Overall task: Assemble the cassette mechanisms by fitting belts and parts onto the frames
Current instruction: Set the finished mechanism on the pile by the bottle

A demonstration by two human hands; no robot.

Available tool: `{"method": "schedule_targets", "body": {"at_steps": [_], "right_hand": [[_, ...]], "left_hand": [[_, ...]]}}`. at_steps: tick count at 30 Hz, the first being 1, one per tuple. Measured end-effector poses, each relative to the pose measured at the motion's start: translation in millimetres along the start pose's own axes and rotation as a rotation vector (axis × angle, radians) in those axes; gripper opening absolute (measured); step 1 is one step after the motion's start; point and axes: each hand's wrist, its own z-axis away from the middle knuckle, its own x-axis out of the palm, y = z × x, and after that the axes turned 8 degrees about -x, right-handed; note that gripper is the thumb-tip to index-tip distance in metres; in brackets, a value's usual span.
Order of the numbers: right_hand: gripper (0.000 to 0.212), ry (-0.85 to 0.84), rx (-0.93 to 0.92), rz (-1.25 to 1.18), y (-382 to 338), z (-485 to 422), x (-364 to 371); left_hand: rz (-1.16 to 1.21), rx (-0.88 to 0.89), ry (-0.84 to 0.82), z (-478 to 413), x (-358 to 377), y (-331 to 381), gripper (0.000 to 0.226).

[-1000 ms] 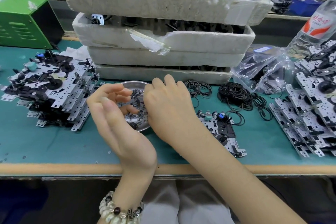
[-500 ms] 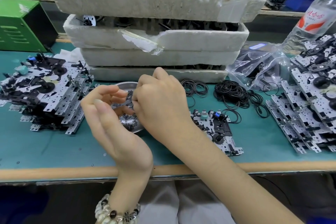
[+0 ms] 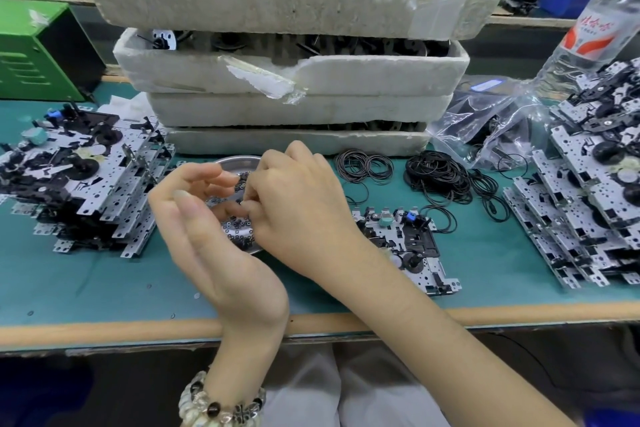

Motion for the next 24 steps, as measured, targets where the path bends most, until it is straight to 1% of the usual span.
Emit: {"method": "schedule_targets", "body": {"at_steps": [5, 15, 18, 22, 24], "right_hand": [[0.017, 0.029, 0.063, 0.005, 2.7, -1.7, -4.1], [0.016, -0.043, 0.090, -0.063, 3.6, 1.7, -2.0], [0.015, -0.011, 0.102, -0.094, 4.7, 0.9, -2.7], [0.009, 0.087, 0.153, -0.197, 5.3, -1.4, -4.2], [0.009, 0.107, 0.166, -0.219, 5.4, -1.4, -3.6]], "left_hand": [[-0.008, 0.005, -0.011, -0.3, -1.2, -0.9, 0.029], [0.005, -0.001, -0.012, -1.3, -1.4, -2.0, 0.029], [0.005, -0.003, -0.014, -1.7, -1.4, -2.6, 0.029], [0.000, -0.004, -0.010, -2.3, -1.6, -3.1, 0.029], [0.001, -0.009, -0.008, -2.0, -1.7, -2.8, 0.028]]}}
